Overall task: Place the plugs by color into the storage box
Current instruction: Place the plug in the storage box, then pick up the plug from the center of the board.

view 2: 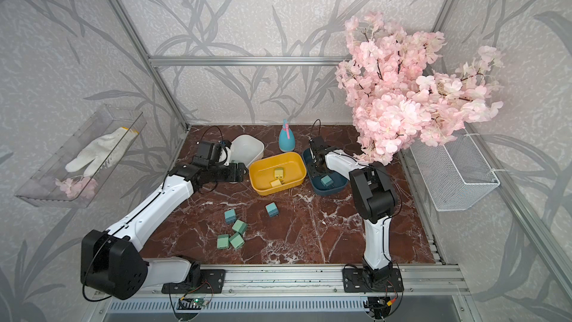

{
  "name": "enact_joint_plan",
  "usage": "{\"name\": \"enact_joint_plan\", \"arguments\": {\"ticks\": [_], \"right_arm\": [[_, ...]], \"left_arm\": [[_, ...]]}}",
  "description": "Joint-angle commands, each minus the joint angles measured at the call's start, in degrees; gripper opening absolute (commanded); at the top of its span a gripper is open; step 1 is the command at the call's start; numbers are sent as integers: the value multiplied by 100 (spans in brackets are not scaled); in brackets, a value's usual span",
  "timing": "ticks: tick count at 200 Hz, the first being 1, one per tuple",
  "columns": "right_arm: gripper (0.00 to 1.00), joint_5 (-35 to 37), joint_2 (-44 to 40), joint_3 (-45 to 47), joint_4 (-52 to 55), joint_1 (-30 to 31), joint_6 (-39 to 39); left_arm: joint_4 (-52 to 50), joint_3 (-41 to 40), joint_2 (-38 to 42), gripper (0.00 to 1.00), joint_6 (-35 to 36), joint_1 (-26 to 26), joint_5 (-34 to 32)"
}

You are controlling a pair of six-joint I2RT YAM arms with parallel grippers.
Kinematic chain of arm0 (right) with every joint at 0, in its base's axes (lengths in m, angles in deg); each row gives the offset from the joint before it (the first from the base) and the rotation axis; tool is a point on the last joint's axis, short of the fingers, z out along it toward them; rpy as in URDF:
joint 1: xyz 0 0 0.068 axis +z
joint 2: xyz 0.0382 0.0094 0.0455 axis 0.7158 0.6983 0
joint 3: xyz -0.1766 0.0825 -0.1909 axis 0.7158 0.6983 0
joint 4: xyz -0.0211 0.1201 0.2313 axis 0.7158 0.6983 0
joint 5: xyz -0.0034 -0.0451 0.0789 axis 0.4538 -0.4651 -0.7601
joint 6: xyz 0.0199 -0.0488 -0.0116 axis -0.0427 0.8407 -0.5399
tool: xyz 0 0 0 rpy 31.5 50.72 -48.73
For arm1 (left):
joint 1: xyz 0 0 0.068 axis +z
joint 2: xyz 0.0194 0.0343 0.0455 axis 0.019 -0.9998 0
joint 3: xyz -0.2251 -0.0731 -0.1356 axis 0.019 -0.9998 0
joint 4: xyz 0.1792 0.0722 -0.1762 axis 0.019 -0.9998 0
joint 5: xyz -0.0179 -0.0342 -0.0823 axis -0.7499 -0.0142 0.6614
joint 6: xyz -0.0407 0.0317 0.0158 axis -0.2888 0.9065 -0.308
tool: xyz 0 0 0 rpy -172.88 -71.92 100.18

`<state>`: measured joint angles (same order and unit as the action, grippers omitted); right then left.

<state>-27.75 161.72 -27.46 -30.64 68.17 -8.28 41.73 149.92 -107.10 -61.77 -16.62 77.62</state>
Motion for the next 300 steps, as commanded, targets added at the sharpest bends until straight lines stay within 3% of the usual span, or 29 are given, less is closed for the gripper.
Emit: {"name": "enact_joint_plan", "arguments": {"ticks": [1, 105, 144, 200, 226, 262, 300], "right_arm": [[69, 218, -336, 72, 158, 4, -48], [70, -6, -2205, 1069, 70, 59, -302], [70, 25, -3042, 1731, -174, 334, -391], [70, -241, -4216, 2660, -711, 1144, -408], [70, -327, -4527, 3010, -1055, 1547, -309], [70, -303, -4598, 3270, -1199, 1595, -544], [70, -449, -4317, 3294, -1367, 1620, -709]], "left_arm": [[25, 53, -14, 89, 49, -12, -110], [-101, -25, 154, 90, 25, -108, -665], [-415, -95, 213, 90, -100, -1375, -1691], [-756, -644, 335, 89, -1554, -2328, -1130], [-1263, -1051, 674, 88, -2109, -2369, -947], [-2150, -1661, 1278, 87, -2674, -2373, -880], [-1776, -2299, 1653, 83, -3380, -2525, -725]]}}
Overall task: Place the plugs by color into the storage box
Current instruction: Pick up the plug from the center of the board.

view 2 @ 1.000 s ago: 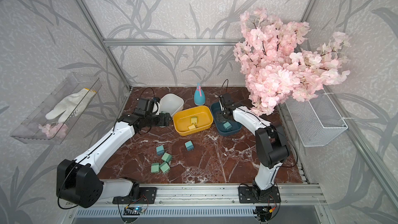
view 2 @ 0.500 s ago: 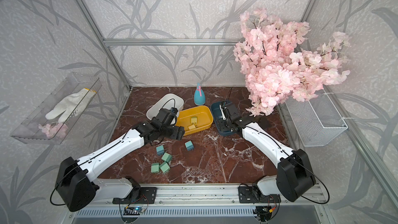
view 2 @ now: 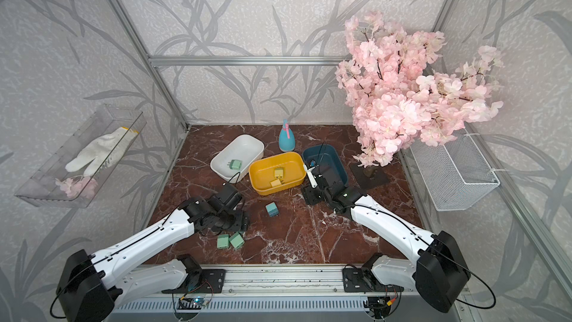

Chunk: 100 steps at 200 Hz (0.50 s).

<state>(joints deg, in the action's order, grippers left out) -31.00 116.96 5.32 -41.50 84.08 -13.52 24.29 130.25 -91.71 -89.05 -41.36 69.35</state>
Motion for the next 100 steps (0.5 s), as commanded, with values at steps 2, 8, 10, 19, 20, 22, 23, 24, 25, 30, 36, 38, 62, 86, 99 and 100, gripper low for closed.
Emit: {"name": "enact_joint_plan", "arguments": {"ticks": [2, 8, 10, 19, 20, 22, 23, 24, 25, 30, 36, 38, 62, 86, 99, 100], "right_arm": [[70, -140, 178, 14, -280, 26, -186], [70, -172, 223, 4, -310, 47, -195], [70, -181, 236, 4, -320, 56, -200], [70, -193, 304, 6, -370, 77, -221], [70, -198, 312, 5, -377, 80, -226], [70, -201, 331, 7, -385, 82, -230], [70, -201, 334, 5, -385, 83, -231], [70, -206, 336, 5, -385, 92, -235], [70, -208, 345, 4, -389, 92, -238], [70, -225, 382, -4, -396, 102, -242], [70, -252, 415, -18, -394, 117, -249], [70, -254, 423, -21, -389, 129, -251], [69, -276, 487, -49, -380, 213, -273], [69, -294, 496, -7, -400, 267, -293], [69, -281, 495, 30, -398, 285, -301], [69, -281, 495, 35, -396, 285, -301]], "left_arm": [[-5, -366, 112, 83, -684, -51, 90], [67, -459, 81, 84, -742, -51, 37], [88, -479, 60, 84, -761, -51, 19], [211, -551, 7, 85, -782, -51, -92], [221, -555, -2, 85, -787, -51, -103], [252, -558, -5, 85, -790, -51, -122], [263, -563, -12, 85, -791, -51, -140], [277, -566, -21, 85, -791, -51, -148], [293, -567, -20, 85, -796, -51, -162], [377, -568, -37, 85, -796, -53, -213], [493, -568, -58, 85, -792, -47, -261], [535, -568, -56, 85, -798, -43, -269], [1061, -665, -246, 84, -735, -38, -307], [1061, -578, -475, 82, -667, -18, -551], [1148, -577, -610, 82, -528, 8, -632], [1155, -577, -623, 82, -519, 9, -641]]}}
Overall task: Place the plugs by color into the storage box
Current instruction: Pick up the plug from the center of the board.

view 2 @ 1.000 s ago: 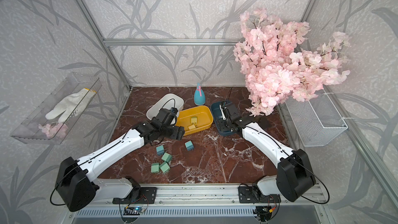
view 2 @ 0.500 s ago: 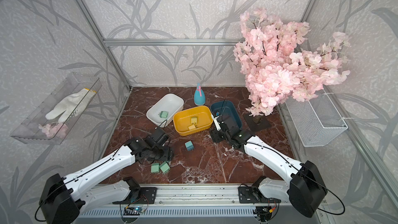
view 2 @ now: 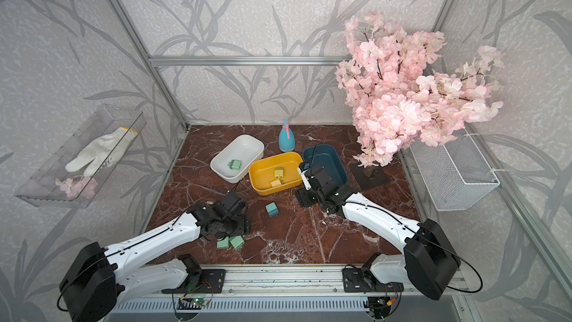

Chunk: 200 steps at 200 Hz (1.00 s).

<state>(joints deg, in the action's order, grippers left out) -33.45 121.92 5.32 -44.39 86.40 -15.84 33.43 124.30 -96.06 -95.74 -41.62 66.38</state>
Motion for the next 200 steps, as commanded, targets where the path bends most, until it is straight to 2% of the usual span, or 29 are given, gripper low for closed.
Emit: {"name": "enact_joint_plan", "arguments": {"ticks": [1, 29, 64, 156, 200], "right_arm": [[69, -36, -5, 37, -106, 53, -70], [69, -27, -9, 103, -127, 67, -107], [68, 12, -27, 115, -141, 93, -123], [68, 1, 229, -64, -122, 107, -158], [67, 8, 333, -163, -92, 141, -149]], "left_arm": [[245, 22, -194, 82, 167, 40, -343], [136, 198, -574, 82, 456, 114, -591], [247, 275, -971, 80, 609, 135, -413], [635, 264, -1083, 69, 1026, 139, -285], [623, 135, -1318, 70, 1029, 142, -225]]}}
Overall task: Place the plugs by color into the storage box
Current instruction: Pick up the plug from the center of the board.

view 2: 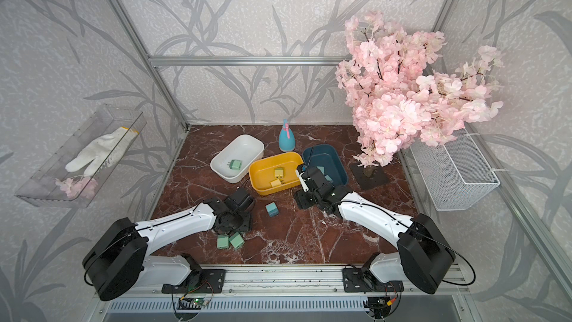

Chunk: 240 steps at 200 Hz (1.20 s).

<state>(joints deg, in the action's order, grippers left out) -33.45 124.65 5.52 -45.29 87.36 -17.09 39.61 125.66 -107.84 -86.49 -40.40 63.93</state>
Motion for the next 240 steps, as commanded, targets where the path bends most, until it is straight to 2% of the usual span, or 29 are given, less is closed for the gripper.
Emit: {"name": "enact_joint_plan", "arguments": {"ticks": [1, 40, 83, 135, 190, 240], "right_arm": [[67, 8, 64, -183, -4, 45, -24], [67, 8, 128, -235, 17, 71, -33], [67, 52, 170, -244, 29, 89, -33], [66, 61, 225, -358, 28, 115, -61], [66, 90, 144, -487, 26, 131, 53], [66, 448, -87, -197, -249, 124, -16]], "left_arm": [[6, -2, -143, 70, 108, 15, 31], [24, 38, -298, 66, 152, 11, 110], [-176, 211, -84, 59, 319, 14, -68], [-493, 628, 279, 58, 464, 9, -90], [-925, 1714, 334, 58, 941, 41, -262], [-891, 3199, -941, 58, 1436, 478, 0]]}}
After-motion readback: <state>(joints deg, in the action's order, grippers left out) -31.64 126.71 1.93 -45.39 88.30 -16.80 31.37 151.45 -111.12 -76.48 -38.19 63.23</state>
